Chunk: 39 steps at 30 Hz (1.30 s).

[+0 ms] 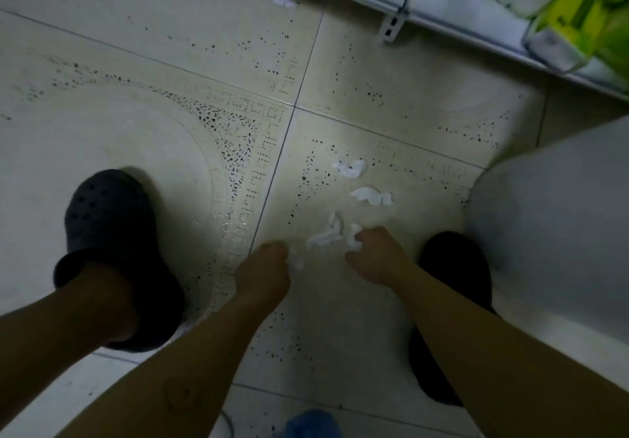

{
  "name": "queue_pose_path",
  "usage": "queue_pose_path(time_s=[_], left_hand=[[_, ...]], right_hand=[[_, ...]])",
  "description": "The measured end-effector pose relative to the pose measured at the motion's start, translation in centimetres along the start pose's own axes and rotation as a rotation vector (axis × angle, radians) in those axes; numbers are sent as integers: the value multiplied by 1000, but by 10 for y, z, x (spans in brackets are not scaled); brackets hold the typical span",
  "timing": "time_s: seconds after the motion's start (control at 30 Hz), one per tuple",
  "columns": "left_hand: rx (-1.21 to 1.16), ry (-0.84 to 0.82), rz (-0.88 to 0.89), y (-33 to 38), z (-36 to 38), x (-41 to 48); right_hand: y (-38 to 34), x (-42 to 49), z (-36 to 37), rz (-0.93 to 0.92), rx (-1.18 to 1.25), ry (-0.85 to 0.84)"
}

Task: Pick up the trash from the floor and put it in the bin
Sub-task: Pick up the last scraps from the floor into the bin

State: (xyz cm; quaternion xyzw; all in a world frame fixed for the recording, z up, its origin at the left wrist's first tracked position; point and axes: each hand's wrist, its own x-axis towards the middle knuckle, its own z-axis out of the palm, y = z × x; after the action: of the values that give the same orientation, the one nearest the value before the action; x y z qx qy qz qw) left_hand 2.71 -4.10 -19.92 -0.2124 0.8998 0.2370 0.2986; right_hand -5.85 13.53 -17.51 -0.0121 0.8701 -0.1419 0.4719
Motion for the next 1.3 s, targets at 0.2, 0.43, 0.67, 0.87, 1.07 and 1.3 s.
queue_pose_path(time_s=[0.2, 0.43, 0.67, 0.87, 1.07, 1.3], left_hand=[[-24, 12, -51, 5, -49, -22], [-135, 206, 177, 66, -150, -84], [-336, 356, 300, 105, -220, -160], [-437, 411, 449, 164, -244, -215], [-473, 300, 576, 244, -228, -247], [-505, 143, 611, 322, -185, -249]], right_hand=[[-12, -49, -40, -25, 64, 170], [-68, -145, -108, -261, 144, 438], [-73, -250, -156, -374, 215, 610], [-40, -324, -189, -402, 283, 784], [34, -370, -211, -318, 518, 948], [118, -380, -228, -54, 759, 1116]])
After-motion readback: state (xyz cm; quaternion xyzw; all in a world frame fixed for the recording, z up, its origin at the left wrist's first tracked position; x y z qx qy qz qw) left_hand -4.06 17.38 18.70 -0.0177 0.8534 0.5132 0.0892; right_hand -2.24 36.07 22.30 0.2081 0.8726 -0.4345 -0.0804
